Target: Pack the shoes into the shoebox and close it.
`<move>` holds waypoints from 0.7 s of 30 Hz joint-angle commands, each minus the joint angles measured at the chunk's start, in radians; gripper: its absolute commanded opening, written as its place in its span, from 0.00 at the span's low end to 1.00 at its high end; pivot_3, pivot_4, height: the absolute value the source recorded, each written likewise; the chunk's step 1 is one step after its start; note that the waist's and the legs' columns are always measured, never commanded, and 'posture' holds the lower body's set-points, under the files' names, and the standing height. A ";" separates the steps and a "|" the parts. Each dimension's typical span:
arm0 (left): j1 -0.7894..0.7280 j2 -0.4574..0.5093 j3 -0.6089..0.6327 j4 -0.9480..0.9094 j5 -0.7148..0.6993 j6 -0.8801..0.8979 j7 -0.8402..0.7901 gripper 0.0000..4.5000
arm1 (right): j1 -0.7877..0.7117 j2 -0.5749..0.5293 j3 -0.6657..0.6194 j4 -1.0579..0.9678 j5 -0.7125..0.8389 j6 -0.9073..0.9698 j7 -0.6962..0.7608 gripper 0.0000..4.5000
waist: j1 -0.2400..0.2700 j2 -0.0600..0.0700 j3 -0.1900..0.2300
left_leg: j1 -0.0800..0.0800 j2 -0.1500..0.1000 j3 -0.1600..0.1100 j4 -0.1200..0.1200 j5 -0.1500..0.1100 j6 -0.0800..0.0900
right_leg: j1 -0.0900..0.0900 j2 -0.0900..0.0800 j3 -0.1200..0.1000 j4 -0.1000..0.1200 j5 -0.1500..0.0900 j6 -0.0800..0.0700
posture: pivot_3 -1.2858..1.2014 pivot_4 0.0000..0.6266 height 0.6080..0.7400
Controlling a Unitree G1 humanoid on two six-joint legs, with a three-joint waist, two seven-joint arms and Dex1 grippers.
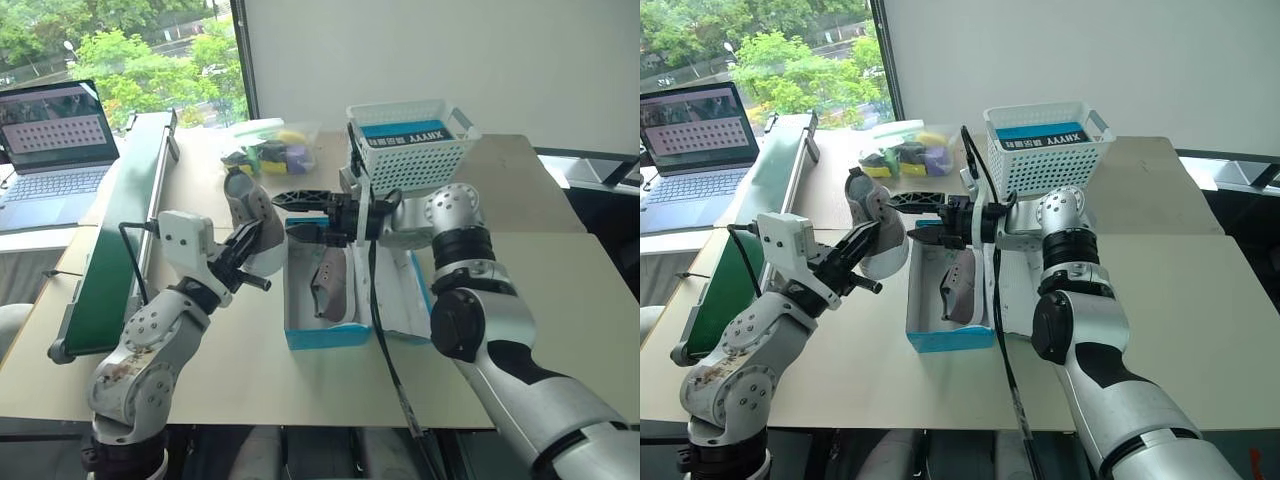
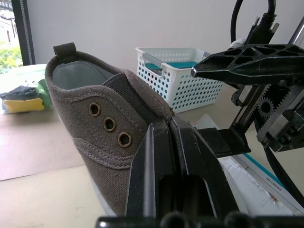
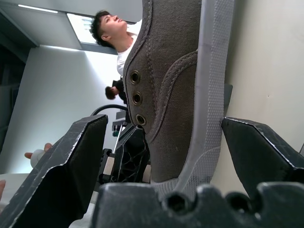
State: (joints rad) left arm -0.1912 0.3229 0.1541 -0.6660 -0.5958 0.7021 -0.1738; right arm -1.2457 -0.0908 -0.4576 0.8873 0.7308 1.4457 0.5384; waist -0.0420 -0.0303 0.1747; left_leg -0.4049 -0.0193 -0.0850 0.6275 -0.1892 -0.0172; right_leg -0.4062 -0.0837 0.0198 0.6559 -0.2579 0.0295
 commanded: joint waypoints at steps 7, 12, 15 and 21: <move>-0.031 -0.007 -0.044 -0.031 -0.016 0.002 -0.009 0.00 | 0.000 0.038 0.045 -0.007 -0.003 -0.099 0.067 1.00 | -0.001 0.000 0.000 | 0.000 0.000 0.000 0.000 0.000 0.000 | 0.000 0.000 0.000 0.000 0.000 0.000 | 0.52 0.24 0.95; -0.031 -0.002 -0.053 -0.042 -0.023 0.011 -0.011 0.00 | 0.006 0.030 0.084 0.011 -0.026 -0.163 0.124 1.00 | -0.001 0.000 0.000 | 0.000 0.000 0.000 0.000 0.000 0.000 | 0.000 0.000 0.000 0.000 0.000 0.000 | 0.52 0.24 0.95; -0.035 0.001 -0.046 -0.045 -0.028 0.018 -0.013 0.00 | 0.000 0.025 0.076 0.038 -0.028 -0.189 0.150 1.00 | -0.001 0.000 0.000 | 0.000 0.000 0.000 0.000 0.000 0.000 | 0.000 0.000 0.000 0.000 0.000 0.000 | 0.52 0.24 0.95; -0.038 0.005 -0.038 -0.040 -0.028 0.019 -0.013 0.00 | -0.011 0.020 0.061 0.071 -0.026 -0.234 0.166 1.00 | -0.001 0.000 0.000 | 0.000 0.000 0.000 0.000 0.000 0.000 | 0.000 0.000 0.000 0.000 0.000 0.000 | 0.52 0.24 0.95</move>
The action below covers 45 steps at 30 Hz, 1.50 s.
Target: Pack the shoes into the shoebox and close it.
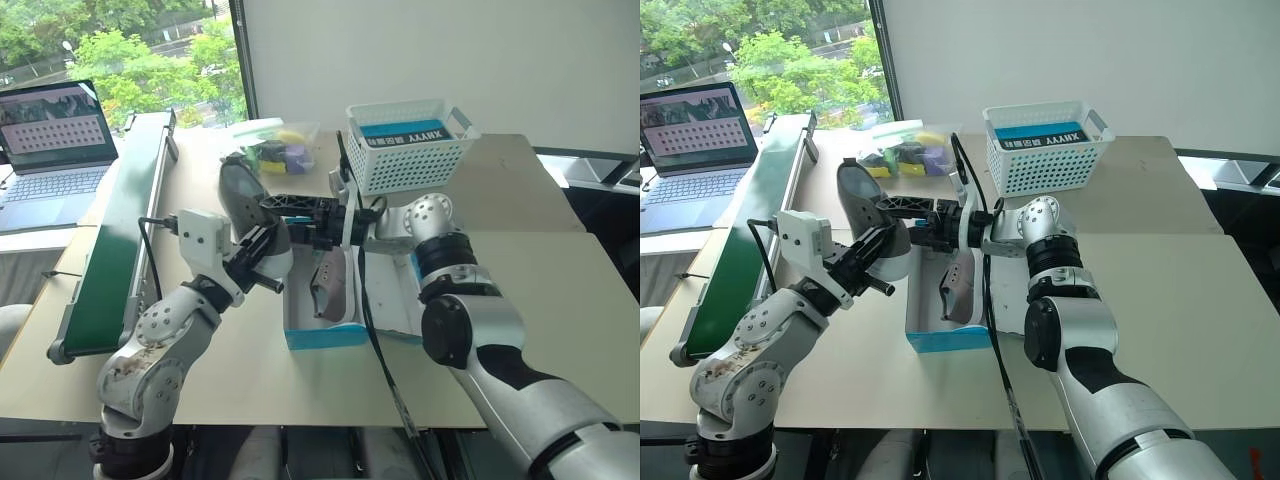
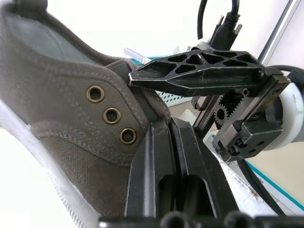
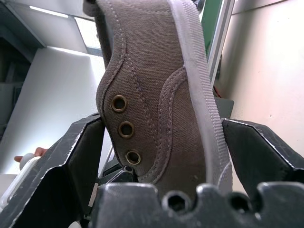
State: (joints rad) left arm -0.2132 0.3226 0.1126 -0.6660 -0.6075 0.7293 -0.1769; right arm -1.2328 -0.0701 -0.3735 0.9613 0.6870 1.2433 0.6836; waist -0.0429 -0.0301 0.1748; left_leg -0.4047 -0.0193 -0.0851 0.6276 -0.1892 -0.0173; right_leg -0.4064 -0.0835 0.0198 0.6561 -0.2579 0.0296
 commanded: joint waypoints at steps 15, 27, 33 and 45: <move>-0.018 0.003 0.001 -0.031 -0.009 -0.009 -0.004 0.00 | -0.033 0.010 -0.049 -0.057 0.053 -0.032 -0.004 0.14 | 0.000 0.000 0.000 | 0.000 0.000 0.000 0.000 0.000 0.000 | 0.000 0.000 0.000 0.000 0.000 0.000 | 0.52 0.24 0.95; 0.000 0.065 -0.028 -0.022 0.080 -0.010 -0.007 0.27 | -0.041 0.018 -0.113 -0.096 0.081 -0.071 -0.102 0.09 | 0.001 0.000 0.000 | 0.000 0.000 0.000 0.000 0.000 0.000 | 0.000 0.000 0.000 0.000 0.000 0.000 | 0.52 0.24 0.95; 0.029 0.110 -0.019 -0.066 0.068 -0.025 -0.062 0.49 | -0.051 0.011 -0.210 -0.099 0.059 -0.265 -0.356 0.09 | 0.001 0.000 0.000 | 0.000 0.000 0.000 0.000 0.000 0.000 | 0.000 0.000 0.000 0.000 0.000 0.000 | 0.52 0.24 0.95; 0.348 0.417 0.348 -0.090 -0.159 -0.041 -0.474 0.49 | 0.055 0.041 -0.132 -0.645 0.073 0.347 -0.781 0.09 | -0.008 0.002 0.001 | -0.010 0.002 0.006 -0.001 0.000 0.000 | -0.017 0.002 0.009 0.007 0.000 -0.001 | 0.52 0.24 0.95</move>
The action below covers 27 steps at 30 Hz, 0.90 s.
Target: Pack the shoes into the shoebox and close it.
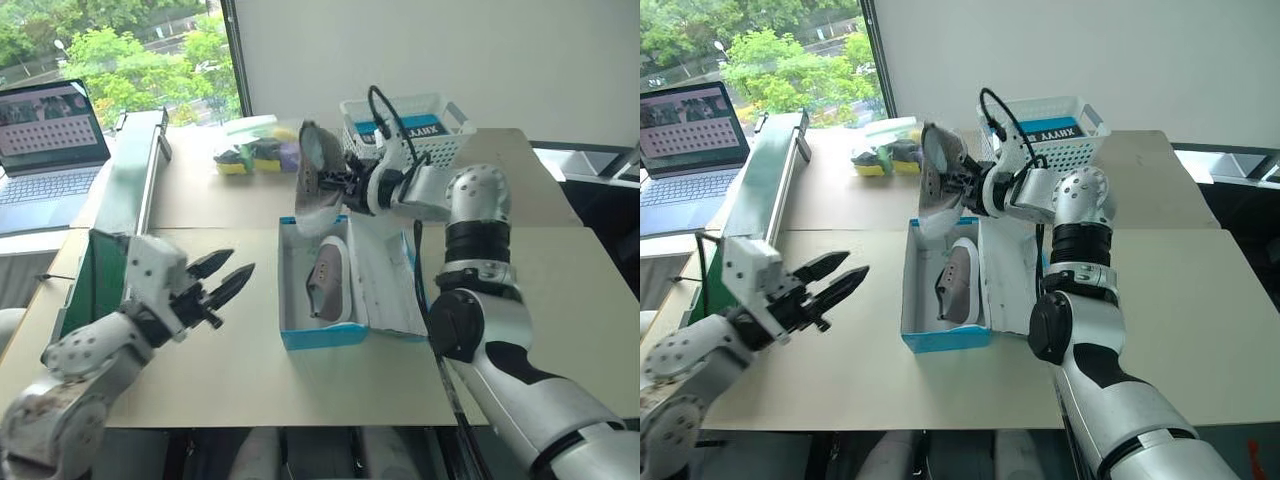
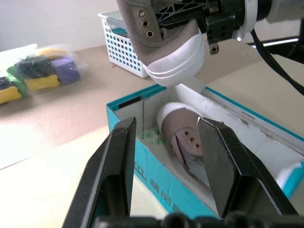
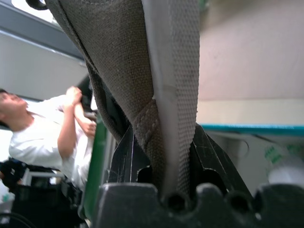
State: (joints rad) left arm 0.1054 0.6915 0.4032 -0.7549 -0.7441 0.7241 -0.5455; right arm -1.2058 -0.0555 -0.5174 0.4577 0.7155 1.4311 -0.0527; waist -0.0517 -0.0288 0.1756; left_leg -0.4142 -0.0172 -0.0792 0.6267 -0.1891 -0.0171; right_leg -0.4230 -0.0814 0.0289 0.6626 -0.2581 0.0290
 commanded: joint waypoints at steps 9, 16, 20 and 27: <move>-0.010 0.195 0.031 0.091 -0.001 -0.096 -0.300 0.49 | 0.180 0.114 0.109 -0.271 0.112 0.183 -0.250 0.09 | 0.006 0.002 0.001 | 0.001 0.001 0.000 0.001 0.000 0.000 | 0.001 0.002 0.000 -0.001 0.000 -0.001 | 0.52 0.24 0.95; -0.029 0.206 -0.011 0.149 0.057 -0.145 -0.345 0.49 | 0.233 0.248 0.070 -0.317 0.144 0.183 -0.399 0.09 | -0.004 0.003 0.002 | 0.000 0.001 0.002 0.000 0.000 0.000 | -0.001 0.003 0.003 0.000 0.001 -0.001 | 0.52 0.24 0.95; -0.066 0.200 -0.040 0.153 0.064 -0.143 -0.336 0.49 | 0.237 0.305 0.050 -0.301 0.090 0.183 -0.446 0.09 | -0.007 0.003 0.002 | 0.002 0.002 0.002 0.000 0.000 0.000 | 0.000 0.003 0.003 0.000 0.000 -0.001 | 0.52 0.24 0.95; -0.091 0.193 -0.071 0.165 0.088 -0.145 -0.335 0.49 | 0.191 0.391 0.041 -0.247 0.036 0.179 -0.450 0.09 | -0.011 0.003 0.002 | 0.002 0.002 0.002 0.000 0.000 0.000 | 0.000 0.003 0.004 0.000 0.000 -0.001 | 0.52 0.24 0.95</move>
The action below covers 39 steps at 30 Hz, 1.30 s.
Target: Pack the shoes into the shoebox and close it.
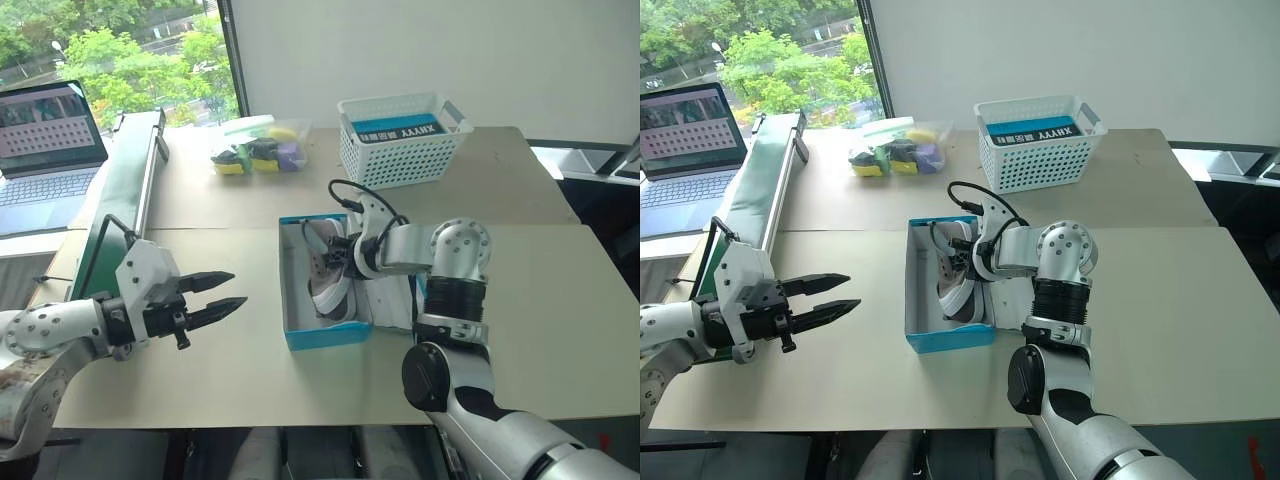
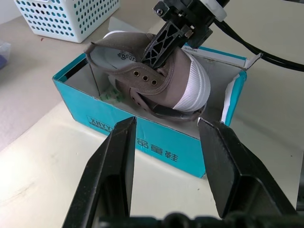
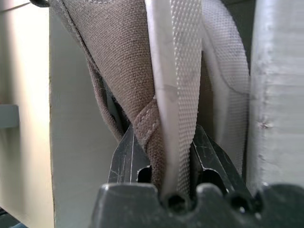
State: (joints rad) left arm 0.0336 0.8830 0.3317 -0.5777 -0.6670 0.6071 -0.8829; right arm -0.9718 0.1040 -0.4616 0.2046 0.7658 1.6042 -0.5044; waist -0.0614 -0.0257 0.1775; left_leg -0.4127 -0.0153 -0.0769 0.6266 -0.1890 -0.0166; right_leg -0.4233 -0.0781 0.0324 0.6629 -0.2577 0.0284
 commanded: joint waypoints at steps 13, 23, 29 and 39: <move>-0.031 -0.015 -0.018 -0.003 0.034 -0.040 0.006 0.49 | -0.221 0.127 -0.016 0.103 0.019 0.010 0.082 0.09 | -0.009 0.000 0.000 | 0.001 0.001 0.001 -0.001 0.000 0.000 | -0.001 0.001 0.002 0.000 0.000 0.000 | 0.52 0.24 0.95; -0.028 -0.018 -0.007 -0.027 0.031 -0.033 0.027 0.49 | -0.055 0.163 0.149 0.137 -0.091 -0.040 0.153 0.09 | -0.010 0.000 0.000 | 0.001 0.001 0.001 0.000 0.000 0.000 | 0.000 0.001 0.002 0.000 0.000 0.000 | 0.52 0.24 0.95; -0.016 -0.017 0.001 -0.033 0.034 -0.033 0.043 0.49 | 0.045 0.172 0.282 0.225 -0.170 -0.156 0.234 0.09 | -0.012 -0.001 -0.001 | 0.002 0.001 0.001 0.000 0.000 0.000 | 0.001 0.001 0.003 0.001 0.000 0.000 | 0.52 0.24 0.95; -0.001 -0.015 0.001 -0.032 0.042 -0.041 0.052 0.49 | 0.038 0.149 0.442 0.436 -0.273 -0.381 0.383 0.09 | -0.028 -0.008 -0.008 | 0.034 0.020 0.004 -0.003 -0.001 0.001 | 0.033 0.020 0.005 -0.016 0.000 -0.004 | 0.52 0.24 0.95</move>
State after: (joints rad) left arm 0.0376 0.8658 0.3079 -0.5815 -0.6283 0.5868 -0.8348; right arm -1.0207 0.1147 -0.0344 0.5723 0.5124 1.2629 -0.1499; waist -0.0897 -0.0334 0.1694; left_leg -0.3764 0.0070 -0.0733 0.6234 -0.1902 -0.0163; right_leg -0.3881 -0.0566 0.0372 0.6469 -0.2599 0.0209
